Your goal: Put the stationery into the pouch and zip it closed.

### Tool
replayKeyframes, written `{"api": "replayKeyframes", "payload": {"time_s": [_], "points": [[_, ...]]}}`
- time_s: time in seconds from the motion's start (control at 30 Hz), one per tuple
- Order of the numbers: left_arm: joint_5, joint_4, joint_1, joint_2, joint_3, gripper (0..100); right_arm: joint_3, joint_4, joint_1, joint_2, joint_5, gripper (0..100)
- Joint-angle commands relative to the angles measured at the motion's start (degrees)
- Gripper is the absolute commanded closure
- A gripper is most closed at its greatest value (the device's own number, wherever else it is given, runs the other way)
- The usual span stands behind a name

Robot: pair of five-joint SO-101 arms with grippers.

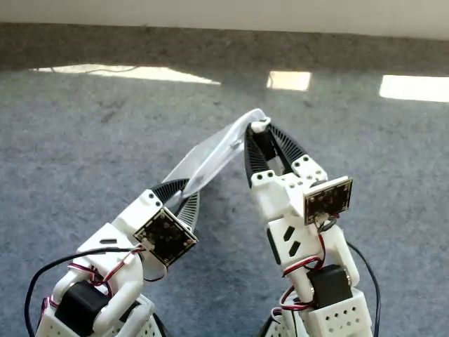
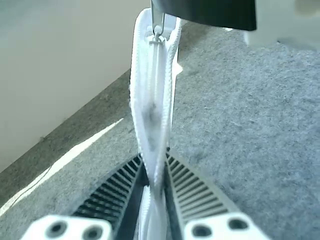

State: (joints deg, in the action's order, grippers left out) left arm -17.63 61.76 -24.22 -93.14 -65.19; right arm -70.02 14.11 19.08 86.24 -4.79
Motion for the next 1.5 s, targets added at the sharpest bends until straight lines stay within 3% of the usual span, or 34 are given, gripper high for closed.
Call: {"api": "replayKeyframes", "payload": {"time_s": [0.0,0.17,0.4,0.67,0.87,1.47], "points": [[-0.53,2.02,1.71,-0.13,0.92,100,1.71,-2.77,-5.05,0.13,0.26,99.4],[-0.53,3.34,1.8,-0.22,1.27,100,1.8,-2.77,-6.73,0.13,0.26,99.4],[-0.62,4.57,7.25,-0.4,2.51,100,1.89,-2.77,-6.81,0.13,-2.64,99.4],[-0.62,7.56,8.84,-7.78,2.51,100,1.71,-2.77,-6.81,0.13,-3.16,99.4],[-0.35,7.3,15.52,-8.75,2.33,100,1.63,-2.77,-6.81,0.13,-3.16,99.4],[2.99,6.07,22.29,-9.27,2.51,100,1.71,-2.86,-8.31,0.22,-2.9,99.4]]}}
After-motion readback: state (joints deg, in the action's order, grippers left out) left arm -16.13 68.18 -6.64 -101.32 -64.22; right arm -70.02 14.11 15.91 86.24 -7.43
